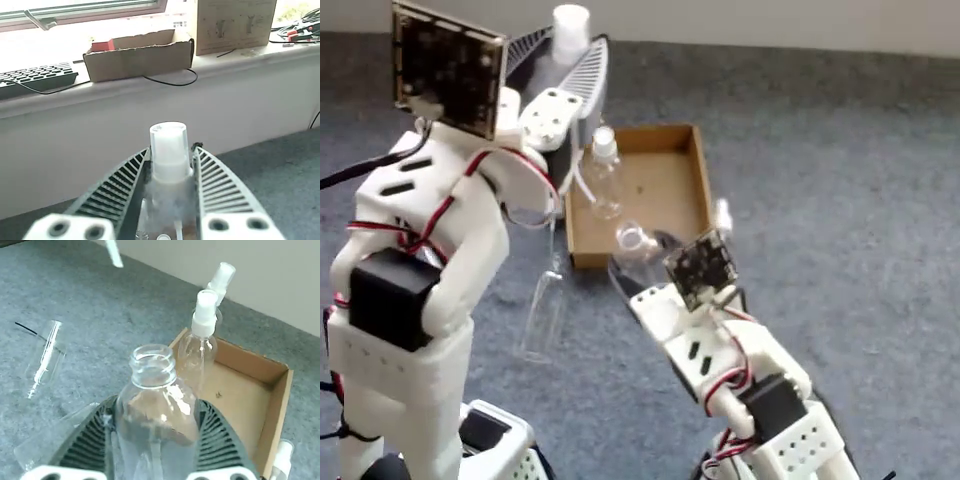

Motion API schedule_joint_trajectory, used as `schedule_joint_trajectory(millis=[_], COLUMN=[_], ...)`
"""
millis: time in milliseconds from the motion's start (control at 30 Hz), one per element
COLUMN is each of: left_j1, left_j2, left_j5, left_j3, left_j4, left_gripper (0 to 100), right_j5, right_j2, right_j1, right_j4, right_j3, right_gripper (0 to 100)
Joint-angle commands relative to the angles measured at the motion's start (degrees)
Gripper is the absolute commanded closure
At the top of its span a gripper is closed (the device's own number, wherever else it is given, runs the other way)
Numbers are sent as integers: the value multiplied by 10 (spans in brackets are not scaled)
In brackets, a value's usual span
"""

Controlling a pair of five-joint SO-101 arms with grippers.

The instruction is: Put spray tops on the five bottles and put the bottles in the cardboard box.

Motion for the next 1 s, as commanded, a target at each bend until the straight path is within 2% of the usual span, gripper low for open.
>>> schedule_joint_trajectory(millis=[0,333,700,967], left_j1=[35,73,73,73], left_j2=[15,39,34,34], left_j5=[4,32,33,33], left_j3=[-22,-19,34,30], left_j4=[-17,-20,-18,18], left_gripper=[995,995,995,995], right_j5=[7,-21,-21,-21], right_j2=[-45,-99,-95,-95], right_j1=[-11,-8,-7,-7], right_j4=[-23,-24,-24,-24], right_j3=[23,44,44,44], right_gripper=[995,995,995,995])
